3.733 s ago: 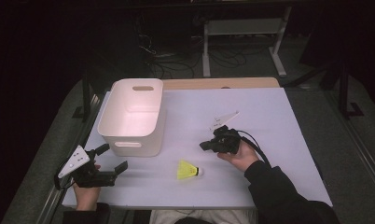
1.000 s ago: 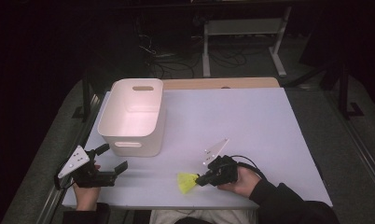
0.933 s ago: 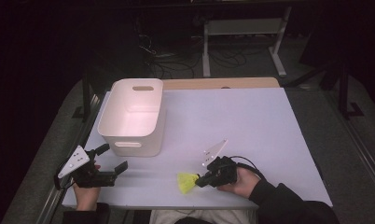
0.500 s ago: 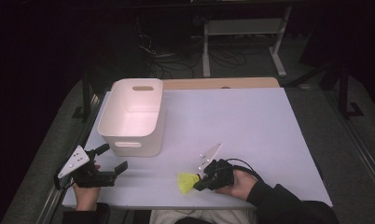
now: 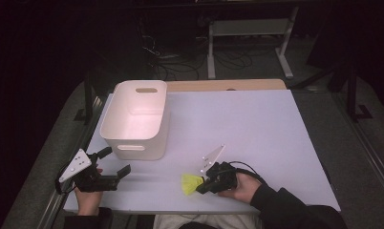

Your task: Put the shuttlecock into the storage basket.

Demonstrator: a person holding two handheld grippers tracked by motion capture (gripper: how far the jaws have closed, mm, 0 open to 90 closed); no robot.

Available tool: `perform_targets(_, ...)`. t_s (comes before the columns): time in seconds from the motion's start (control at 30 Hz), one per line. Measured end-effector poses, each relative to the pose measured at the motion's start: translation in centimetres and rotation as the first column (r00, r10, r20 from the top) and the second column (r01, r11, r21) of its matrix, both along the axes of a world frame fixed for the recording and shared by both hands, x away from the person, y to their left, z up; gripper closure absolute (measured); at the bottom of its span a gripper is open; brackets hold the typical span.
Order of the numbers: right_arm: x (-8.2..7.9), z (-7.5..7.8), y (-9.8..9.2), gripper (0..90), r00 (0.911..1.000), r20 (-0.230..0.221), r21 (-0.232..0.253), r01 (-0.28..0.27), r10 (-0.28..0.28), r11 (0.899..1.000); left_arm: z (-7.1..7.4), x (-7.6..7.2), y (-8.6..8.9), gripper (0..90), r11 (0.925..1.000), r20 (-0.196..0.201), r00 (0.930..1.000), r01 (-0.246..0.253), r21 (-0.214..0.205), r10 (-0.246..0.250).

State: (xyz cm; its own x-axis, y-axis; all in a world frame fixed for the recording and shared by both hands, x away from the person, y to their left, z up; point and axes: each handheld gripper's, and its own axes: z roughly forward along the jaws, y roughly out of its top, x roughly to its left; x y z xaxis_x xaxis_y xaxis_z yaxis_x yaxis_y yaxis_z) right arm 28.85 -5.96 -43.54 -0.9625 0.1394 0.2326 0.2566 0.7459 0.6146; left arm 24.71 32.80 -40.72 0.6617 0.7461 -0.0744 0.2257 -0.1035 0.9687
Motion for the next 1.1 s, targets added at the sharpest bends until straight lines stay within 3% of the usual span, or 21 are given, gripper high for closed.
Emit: perform_targets(1.1,2.7,0.2,1.8,89.4,0.9989,0.0,0.028,0.046,-0.046,0.999,0.0,0.0,0.0,0.0,1.0,0.001,1.0,0.002,-0.001,-0.002)
